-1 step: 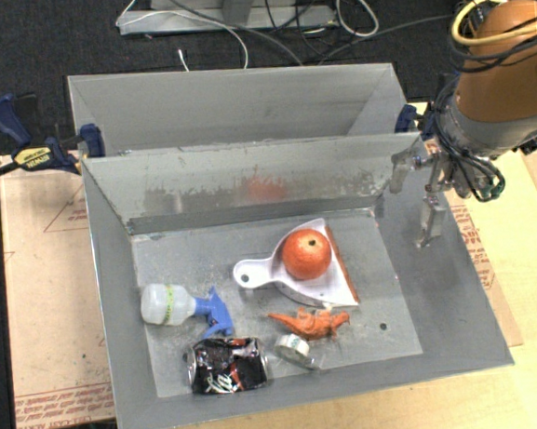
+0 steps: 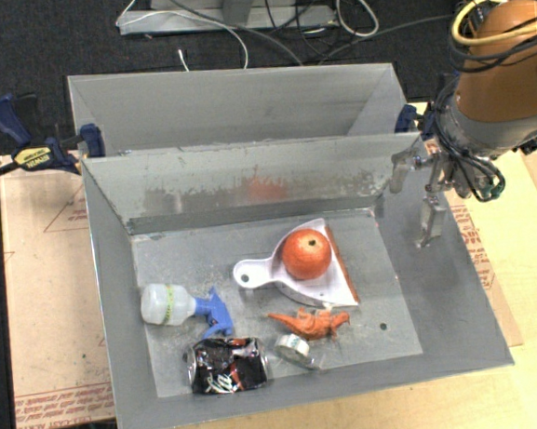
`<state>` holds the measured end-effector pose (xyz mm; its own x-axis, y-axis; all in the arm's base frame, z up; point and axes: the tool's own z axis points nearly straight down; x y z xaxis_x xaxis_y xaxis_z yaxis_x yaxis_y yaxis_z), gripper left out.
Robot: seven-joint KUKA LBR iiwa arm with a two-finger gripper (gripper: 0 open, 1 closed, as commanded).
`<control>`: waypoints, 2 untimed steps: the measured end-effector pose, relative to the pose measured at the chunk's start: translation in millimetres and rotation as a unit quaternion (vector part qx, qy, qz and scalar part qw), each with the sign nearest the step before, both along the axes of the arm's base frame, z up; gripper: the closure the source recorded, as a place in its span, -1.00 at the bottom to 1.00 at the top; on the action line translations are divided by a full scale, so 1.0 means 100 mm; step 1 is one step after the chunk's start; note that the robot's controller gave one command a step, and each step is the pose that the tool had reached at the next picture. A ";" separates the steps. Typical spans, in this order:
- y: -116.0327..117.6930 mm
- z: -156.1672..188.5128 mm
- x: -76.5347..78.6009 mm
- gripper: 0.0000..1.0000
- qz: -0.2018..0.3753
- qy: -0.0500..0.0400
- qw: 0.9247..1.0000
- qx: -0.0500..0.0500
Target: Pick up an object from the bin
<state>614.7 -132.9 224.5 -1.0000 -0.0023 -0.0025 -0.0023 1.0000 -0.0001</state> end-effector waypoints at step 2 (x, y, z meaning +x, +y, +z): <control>0.00 1.30 -0.11 -1.00 0.014 0.000 1.000 0.001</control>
Offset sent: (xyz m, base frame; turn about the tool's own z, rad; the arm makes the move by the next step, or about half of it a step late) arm -0.0008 0.0051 0.0874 -0.0017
